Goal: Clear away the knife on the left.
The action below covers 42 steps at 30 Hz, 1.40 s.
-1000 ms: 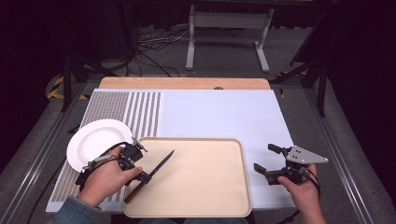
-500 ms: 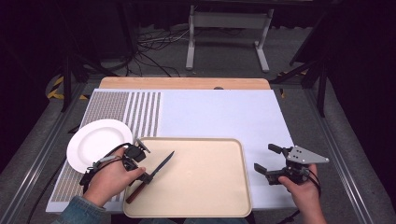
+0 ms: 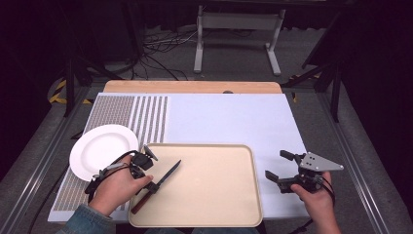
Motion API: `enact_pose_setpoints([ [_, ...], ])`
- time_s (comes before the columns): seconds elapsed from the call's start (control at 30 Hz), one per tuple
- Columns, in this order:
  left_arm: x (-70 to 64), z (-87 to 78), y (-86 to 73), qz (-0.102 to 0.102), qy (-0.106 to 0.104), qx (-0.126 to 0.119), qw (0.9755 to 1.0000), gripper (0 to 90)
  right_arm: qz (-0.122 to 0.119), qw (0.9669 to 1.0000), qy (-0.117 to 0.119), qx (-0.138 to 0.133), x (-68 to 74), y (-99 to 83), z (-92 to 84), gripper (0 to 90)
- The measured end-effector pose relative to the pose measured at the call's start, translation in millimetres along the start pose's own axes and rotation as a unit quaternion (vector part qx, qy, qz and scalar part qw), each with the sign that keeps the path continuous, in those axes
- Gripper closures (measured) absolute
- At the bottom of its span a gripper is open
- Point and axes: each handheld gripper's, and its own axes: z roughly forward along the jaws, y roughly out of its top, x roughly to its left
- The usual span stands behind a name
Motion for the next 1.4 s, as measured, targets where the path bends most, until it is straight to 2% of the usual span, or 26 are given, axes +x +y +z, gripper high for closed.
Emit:
enact_pose_setpoints([
  [0.23, 1.0, 0.7, 0.2, -0.005, 0.007, 0.0, 1.0, 74.5, -0.001, 1.0, 0.001, -0.001, 0.2, 0.4, -0.5, 6.1],
  [0.3, 0.8, 0.2, 0.5, -0.001, 0.014, -0.003, 0.9999, 69.3, 0.0, 1.0, 0.001, 0.0, 0.0, 0.2, -0.4, 6.0],
  [0.37, -0.6, -0.7, 0.2, 0.0, 0.009, -0.006, 0.9999, 60.0, 0.0, 1.0, 0.001, 0.0, 0.3, 0.3, -0.1, 5.9],
  [0.43, -3.1, -2.8, 0.0, 0.01, 0.015, -0.02, 0.9996, 51.6, -0.001, 1.0, 0.002, 0.0, 0.3, 0.3, 0.0, 5.9],
  [0.5, -5.7, -5.6, 0.1, 0.032, 0.027, -0.038, 0.9984, 43.0, 0.0, 1.0, 0.001, 0.0, 0.2, 0.1, 0.1, 5.9],
  [0.53, -7.1, -7.4, 0.3, 0.045, 0.037, -0.05, 0.9971, 39.7, 0.0, 1.0, 0.001, 0.001, 0.2, 0.1, 0.2, 5.9],
  [0.57, -8.9, -8.6, 0.4, 0.058, 0.036, -0.062, 0.9957, 37.5, -0.001, 1.0, 0.002, 0.001, 0.3, 0.1, 0.2, 5.9],
  [0.63, -12.5, -9.8, 0.6, 0.09, 0.038, -0.093, 0.9909, 33.0, -0.001, 1.0, 0.002, 0.001, 0.4, 0.0, 0.6, 5.9],
  [0.7, -16.5, -10.8, 0.9, 0.113, 0.035, -0.107, 0.9872, 34.7, -0.002, 1.0, 0.002, 0.002, 0.1, -0.2, 0.9, 5.9],
  [0.73, -18.6, -10.6, 1.5, 0.137, 0.035, -0.12, 0.9827, 37.3, -0.001, 1.0, 0.002, 0.003, 0.2, -0.2, 1.1, 5.9],
  [0.8, -22.9, -9.2, 3.0, 0.191, 0.052, -0.133, 0.9711, 41.0, -0.002, 1.0, 0.002, 0.003, 0.5, -0.3, 1.3, 5.8],
  [0.83, -24.4, -8.7, 3.4, 0.202, 0.058, -0.132, 0.9686, 44.1, -0.002, 1.0, 0.002, 0.003, 0.5, -0.3, 1.3, 5.8],
  [0.9, -26.0, -8.8, 3.8, 0.23, 0.071, -0.135, 0.961, 52.1, 0.0, 1.0, 0.003, 0.002, 0.4, -0.4, 1.2, 5.9],
  [0.93, -26.8, -8.7, 4.2, 0.245, 0.067, -0.144, 0.9565, 55.5, 0.0, 1.0, 0.003, 0.002, 0.4, -0.4, 1.2, 5.8],
  [0.97, -26.6, -8.6, 4.9, 0.254, 0.061, -0.147, 0.954, 59.3, 0.0, 1.0, 0.003, 0.002, 0.5, -0.4, 1.1, 5.9],
  [1.03, -26.7, -8.2, 6.0, 0.268, 0.052, -0.146, 0.951, 70.0, 0.0, 1.0, 0.003, 0.002, 0.6, -0.3, 1.3, 5.9],
  [1.1, -27.0, -6.9, 7.0, 0.284, 0.053, -0.139, 0.9472, 77.8, 0.0, 1.0, 0.003, 0.002, 0.6, -0.3, 1.4, 5.9],
  [1.13, -27.0, -6.9, 7.0, 0.284, 0.053, -0.139, 0.9472, 81.1, 0.0, 1.0, 0.004, 0.002, 0.6, -0.3, 1.4, 5.8],
  [1.2, -27.9, -4.7, 7.4, 0.297, 0.052, -0.128, 0.9449, 89.8, 0.0, 1.0, 0.003, 0.003, 0.5, -0.4, 1.4, 5.9],
  [1.33, -27.7, -0.3, 9.2, 0.305, 0.048, -0.111, 0.9448, 90.0, 0.001, 1.0, 0.005, 0.003, 0.5, -0.4, 1.9, 5.9],
  [1.37, -27.7, 1.7, 9.8, 0.304, 0.047, -0.102, 0.946, 90.0, 0.0, 1.0, 0.005, 0.002, 0.5, -0.4, 2.1, 5.9],
  [1.4, -27.6, 2.4, 10.3, 0.305, 0.049, -0.098, 0.9459, 90.0, 0.0, 1.0, 0.005, 0.002, 0.7, -0.4, 2.0, 5.9],
])
